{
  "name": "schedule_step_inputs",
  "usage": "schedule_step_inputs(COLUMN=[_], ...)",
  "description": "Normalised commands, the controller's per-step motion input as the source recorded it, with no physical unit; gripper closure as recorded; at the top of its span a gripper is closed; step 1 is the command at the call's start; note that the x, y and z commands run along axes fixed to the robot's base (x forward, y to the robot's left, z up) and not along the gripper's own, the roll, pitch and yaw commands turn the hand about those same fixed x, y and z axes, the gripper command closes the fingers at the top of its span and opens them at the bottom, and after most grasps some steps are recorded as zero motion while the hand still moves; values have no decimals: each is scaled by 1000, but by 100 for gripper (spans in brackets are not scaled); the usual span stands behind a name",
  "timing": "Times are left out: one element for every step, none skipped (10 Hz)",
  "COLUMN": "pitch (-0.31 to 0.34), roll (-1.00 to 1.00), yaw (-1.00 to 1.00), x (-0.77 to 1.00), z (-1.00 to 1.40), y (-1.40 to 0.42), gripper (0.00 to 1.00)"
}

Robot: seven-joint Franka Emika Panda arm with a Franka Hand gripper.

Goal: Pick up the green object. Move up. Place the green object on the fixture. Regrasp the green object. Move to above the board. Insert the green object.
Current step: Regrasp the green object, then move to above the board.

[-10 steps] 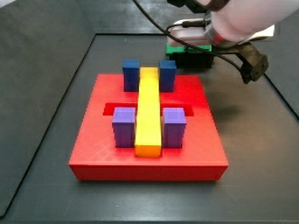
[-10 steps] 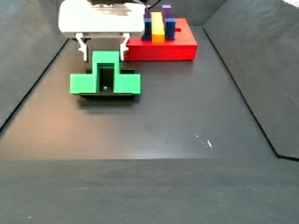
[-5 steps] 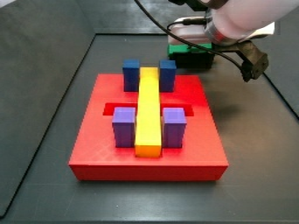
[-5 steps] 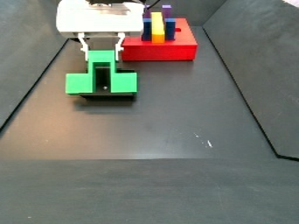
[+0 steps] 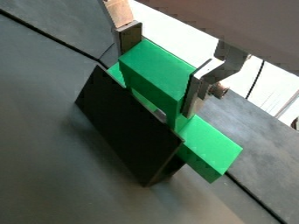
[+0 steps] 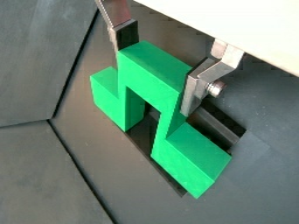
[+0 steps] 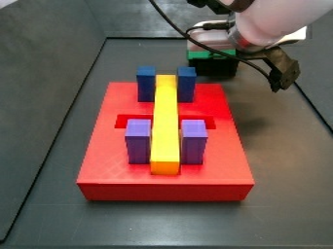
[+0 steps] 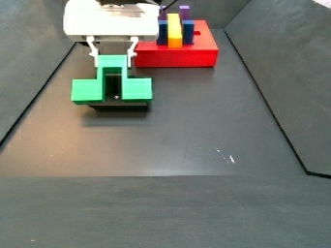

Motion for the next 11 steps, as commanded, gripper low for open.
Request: schedule_step_inputs(pitch=[0,0,0,0,0,0,0,0,0,0,0], roll=[0,0,0,0,0,0,0,0,0,0,0], yaw=[0,0,0,0,0,0,0,0,0,0,0], x=[0,0,0,0,0,0,0,0,0,0,0], z=[0,0,0,0,0,0,0,0,0,0,1400], y=[0,0,0,0,0,0,0,0,0,0,0], gripper=[100,100,100,100,100,100,100,100,100,100,100])
